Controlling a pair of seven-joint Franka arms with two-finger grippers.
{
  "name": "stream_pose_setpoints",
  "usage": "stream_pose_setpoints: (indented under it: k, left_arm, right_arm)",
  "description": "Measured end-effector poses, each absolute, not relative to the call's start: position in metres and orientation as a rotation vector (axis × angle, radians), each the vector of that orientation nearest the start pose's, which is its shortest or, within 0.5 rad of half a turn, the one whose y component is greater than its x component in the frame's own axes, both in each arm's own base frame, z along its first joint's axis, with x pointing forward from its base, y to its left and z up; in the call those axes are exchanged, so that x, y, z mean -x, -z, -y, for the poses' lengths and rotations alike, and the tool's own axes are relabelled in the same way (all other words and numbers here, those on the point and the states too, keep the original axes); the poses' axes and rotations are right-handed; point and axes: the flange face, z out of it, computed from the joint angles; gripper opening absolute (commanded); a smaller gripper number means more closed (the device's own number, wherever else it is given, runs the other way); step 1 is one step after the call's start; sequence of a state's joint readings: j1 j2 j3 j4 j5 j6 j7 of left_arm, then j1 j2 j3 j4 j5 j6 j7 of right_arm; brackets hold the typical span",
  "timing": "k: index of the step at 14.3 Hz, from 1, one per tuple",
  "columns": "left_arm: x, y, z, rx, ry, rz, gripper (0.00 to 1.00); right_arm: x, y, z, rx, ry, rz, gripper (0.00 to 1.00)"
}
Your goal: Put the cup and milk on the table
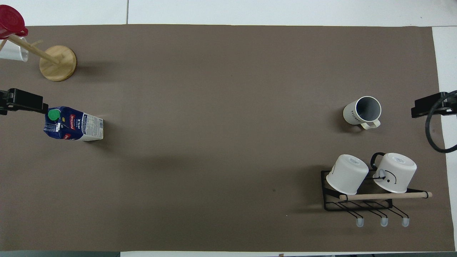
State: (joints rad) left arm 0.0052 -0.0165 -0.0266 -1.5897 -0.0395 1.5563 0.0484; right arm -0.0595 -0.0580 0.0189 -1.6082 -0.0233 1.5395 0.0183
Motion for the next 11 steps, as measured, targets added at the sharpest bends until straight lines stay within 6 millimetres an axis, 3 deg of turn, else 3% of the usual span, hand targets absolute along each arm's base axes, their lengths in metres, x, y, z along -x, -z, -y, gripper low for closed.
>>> stream_pose_setpoints:
  k: [3,5,9,11]
  left_arm:
    - [-0.547,-0.623,0.016,3.179,-0.027,-0.110,1.00]
    - [-0.547,-0.623,0.015,3.179,-0.027,-0.112,1.00]
    - [-0.549,-0.621,0.010,3.179,-0.018,-0.098,1.00]
    - [-0.552,-0.612,0.006,3.178,0.048,-0.085,1.00]
  right_arm:
    - [-0.544,-0.607,0.047,3.169,0.072,0.028,1.00]
    - [-0.551,-0.566,0.063,3.169,0.092,0.111,1.00]
    - [-0.576,-0.484,0.063,3.125,0.101,0.178,1.00]
    - [-0.579,-0.442,0.065,3.098,0.126,0.234,1.00]
